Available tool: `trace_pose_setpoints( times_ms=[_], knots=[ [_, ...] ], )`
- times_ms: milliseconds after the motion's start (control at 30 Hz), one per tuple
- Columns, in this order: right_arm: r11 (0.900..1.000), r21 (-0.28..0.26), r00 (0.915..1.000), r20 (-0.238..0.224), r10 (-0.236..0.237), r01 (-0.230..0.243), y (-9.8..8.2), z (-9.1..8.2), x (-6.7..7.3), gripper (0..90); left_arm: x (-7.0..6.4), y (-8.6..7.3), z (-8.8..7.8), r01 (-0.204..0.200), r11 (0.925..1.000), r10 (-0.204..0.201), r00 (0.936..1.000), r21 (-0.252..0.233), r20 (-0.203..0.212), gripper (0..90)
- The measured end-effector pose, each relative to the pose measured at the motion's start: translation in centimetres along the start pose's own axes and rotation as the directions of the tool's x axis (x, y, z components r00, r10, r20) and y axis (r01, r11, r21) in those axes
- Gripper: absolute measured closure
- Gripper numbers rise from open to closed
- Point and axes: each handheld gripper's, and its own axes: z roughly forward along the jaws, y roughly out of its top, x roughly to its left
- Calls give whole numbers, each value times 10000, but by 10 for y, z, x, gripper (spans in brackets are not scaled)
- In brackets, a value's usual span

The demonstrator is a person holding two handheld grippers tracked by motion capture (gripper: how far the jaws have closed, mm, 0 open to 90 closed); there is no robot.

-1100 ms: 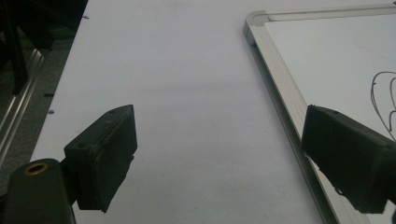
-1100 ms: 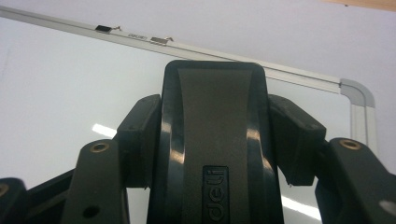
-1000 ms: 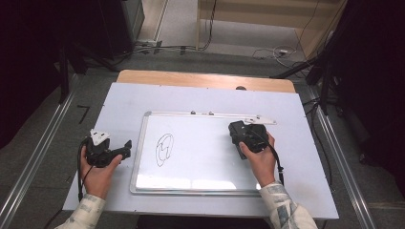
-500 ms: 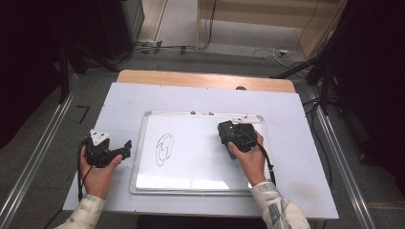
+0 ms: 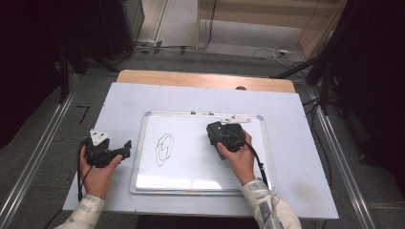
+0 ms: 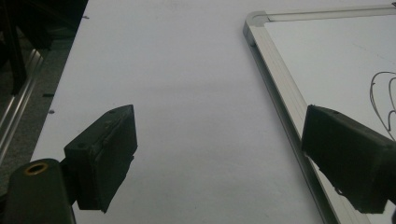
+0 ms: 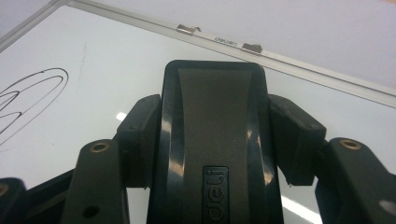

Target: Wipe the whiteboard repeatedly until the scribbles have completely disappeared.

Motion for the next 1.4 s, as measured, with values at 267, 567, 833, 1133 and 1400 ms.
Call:
trace_pose_setpoints(
  times_ms=[267,567,833,1133,1400],
  knots=[
    [9998,42,9995,-255,-199,200,4,8,13,383,0,0,0,32,10000,-32,10000,-2,9,112],
    [9993,116,9983,-463,-352,358,8,18,27,383,1,0,0,69,10000,-69,10000,-37,51,113],
    [9989,144,9973,-578,-448,457,12,24,36,383,1,0,0,64,10000,-64,10000,-35,55,112],
    [9962,159,9938,-724,-847,861,14,35,49,383,1,0,0,34,10000,-34,10000,-23,71,112],
    [9937,233,9908,-823,-1075,1098,14,45,57,383,1,-1,0,20,10000,-20,10000,-8,60,113]
  ],
)
